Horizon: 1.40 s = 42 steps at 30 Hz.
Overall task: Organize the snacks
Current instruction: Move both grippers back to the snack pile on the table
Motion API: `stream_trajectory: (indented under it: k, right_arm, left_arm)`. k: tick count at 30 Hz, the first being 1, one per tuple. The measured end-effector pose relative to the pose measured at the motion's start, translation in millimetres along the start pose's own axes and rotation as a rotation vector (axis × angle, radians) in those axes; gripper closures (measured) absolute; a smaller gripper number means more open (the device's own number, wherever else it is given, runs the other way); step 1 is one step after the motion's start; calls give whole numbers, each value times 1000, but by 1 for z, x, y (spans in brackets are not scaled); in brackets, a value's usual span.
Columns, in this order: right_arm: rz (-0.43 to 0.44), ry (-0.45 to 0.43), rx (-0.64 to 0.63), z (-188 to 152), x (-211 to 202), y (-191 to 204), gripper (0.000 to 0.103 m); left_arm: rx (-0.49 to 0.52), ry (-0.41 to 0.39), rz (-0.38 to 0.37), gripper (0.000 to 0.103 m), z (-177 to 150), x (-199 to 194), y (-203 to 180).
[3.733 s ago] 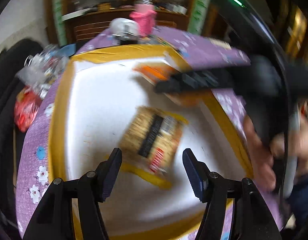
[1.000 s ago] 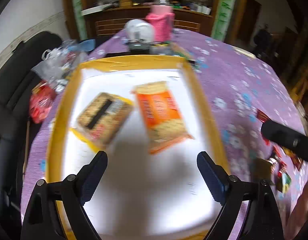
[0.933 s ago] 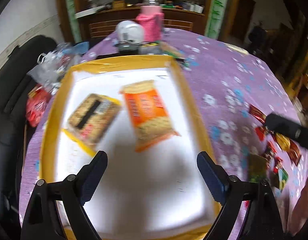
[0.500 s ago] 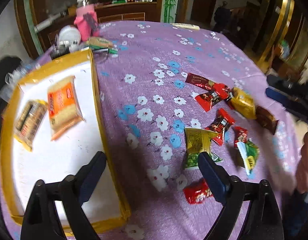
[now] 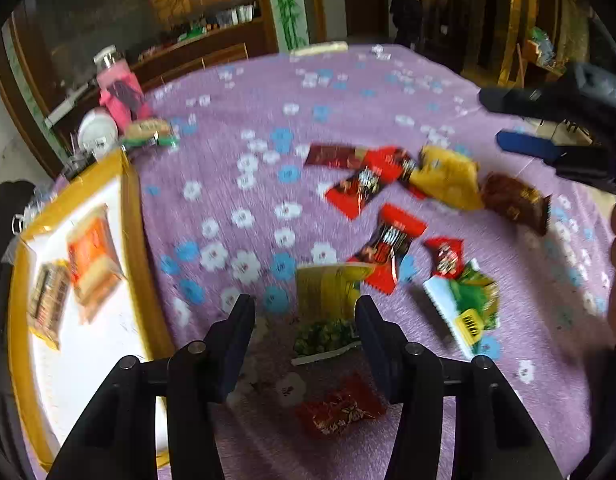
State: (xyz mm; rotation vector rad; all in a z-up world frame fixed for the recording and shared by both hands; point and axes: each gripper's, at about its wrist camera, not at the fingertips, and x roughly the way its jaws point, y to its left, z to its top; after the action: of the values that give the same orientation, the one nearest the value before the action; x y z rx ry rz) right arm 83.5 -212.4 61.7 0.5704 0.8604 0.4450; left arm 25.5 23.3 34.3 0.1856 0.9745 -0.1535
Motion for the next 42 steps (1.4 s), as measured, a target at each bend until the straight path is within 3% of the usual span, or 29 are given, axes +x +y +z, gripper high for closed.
stream_trajectory:
  k: [6,10,12,13,19,21,26,33,36,42]
  right_arm:
    - [-13,7,-4,-1,3,0,46]
    - [-53,-13,11,0,0,-6,46]
    - [-74,-15,15,1,1,-8,46]
    - [-76,-9,17,1,3,-10,46]
    - [-110,82,-3,-7,29,-8,46]
    - [-150,117,-2,-11,40,-10,46]
    - [-258,87,-72,-12,50,3,45]
    - [-464,74,-289,-22,82,27,40]
    - [-469,61,-321,-27,76,28,55]
    - [-398,8,-287,-26,54,29,60]
  left_arm:
    - [2,63,-48,47,-1,20,-4]
    - [-38,44,-71,46,1,27,0]
    - [-57,27,-73,54,1,27,1]
    - [-62,11,-68,58,0,26,1]
    - [-100,-25,-97,58,-1,27,9]
    - [-111,-30,-106,58,0,27,11]
    - [-121,-42,-124,58,0,26,12]
    - [-121,-70,-126,58,0,20,13]
    - [-131,-73,-131,58,0,19,16]
    - [-145,-81,-140,58,0,18,18]
